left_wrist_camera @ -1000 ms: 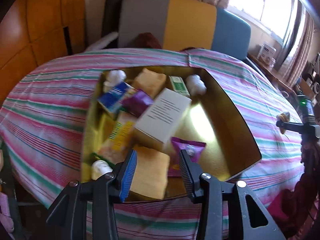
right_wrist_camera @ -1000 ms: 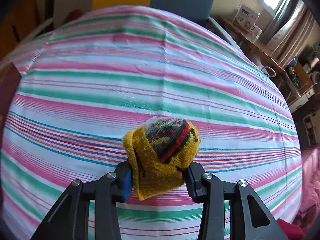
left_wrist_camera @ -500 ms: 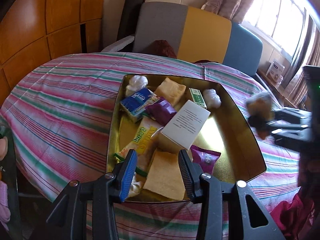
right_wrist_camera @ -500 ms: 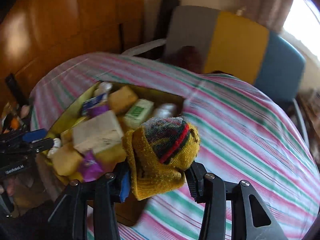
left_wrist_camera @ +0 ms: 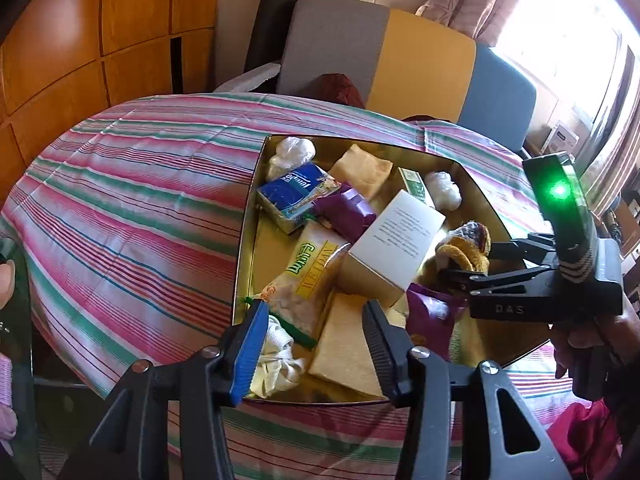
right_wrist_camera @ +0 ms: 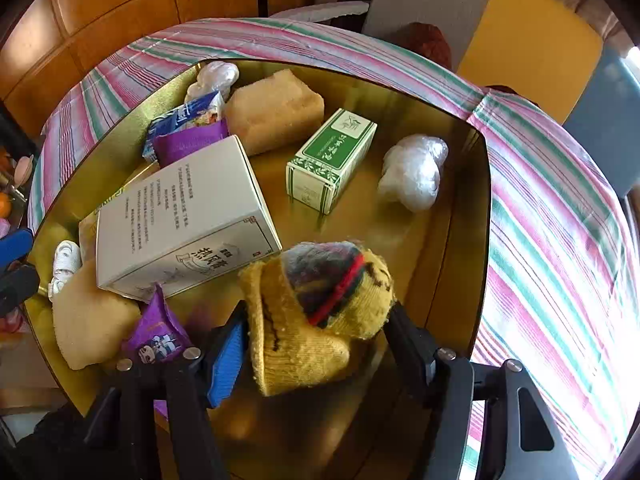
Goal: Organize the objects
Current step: 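Carry the yellow knit hat with the right tool into the tray and release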
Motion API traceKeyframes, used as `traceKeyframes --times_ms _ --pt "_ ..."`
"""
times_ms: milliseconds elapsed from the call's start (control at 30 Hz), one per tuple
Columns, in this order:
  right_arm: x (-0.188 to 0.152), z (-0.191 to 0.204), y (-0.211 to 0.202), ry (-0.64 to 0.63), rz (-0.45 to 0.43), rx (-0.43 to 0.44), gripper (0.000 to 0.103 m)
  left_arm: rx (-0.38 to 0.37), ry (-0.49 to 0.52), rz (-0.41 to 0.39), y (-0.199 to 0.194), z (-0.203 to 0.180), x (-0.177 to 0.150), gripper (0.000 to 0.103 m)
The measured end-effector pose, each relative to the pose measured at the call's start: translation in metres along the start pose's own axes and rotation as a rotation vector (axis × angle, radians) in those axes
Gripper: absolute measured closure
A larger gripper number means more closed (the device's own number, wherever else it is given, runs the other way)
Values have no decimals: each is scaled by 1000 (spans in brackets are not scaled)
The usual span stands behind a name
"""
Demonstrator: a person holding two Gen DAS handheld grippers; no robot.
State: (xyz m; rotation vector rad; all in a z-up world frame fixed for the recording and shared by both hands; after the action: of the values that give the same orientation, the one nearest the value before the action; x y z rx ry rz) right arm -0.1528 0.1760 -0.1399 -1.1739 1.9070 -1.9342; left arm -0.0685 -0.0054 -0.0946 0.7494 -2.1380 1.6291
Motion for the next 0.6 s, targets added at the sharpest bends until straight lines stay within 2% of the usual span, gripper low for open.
traceKeyframes --times_ms 67,300,433,600 --pt "0 0 -3 10 -10 5 28 11 2 -12 -1 0 2 54" --pt "-4 -3 -28 45 -89 -41 22 76 13 -76 -15 1 10 52" --pt "-12 -3 -50 109 -153 -78 17 94 13 -121 -27 0 14 52" --pt "-27 6 -81 190 -240 -116 15 120 31 -194 -46 -7 17 52"
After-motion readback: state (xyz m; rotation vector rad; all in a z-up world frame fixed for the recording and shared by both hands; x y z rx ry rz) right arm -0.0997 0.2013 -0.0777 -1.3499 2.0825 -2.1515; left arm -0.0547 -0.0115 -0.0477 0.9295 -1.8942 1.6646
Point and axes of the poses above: each gripper's, at about its wrist camera, not at the fingertips, and y roughly the way its jaws point, z to its left, x to its top, the point moved 5 cm from there along y, roughly the way its jaws point, and after that the axes turned 12 degrees about -y, right-handed, at the moved point
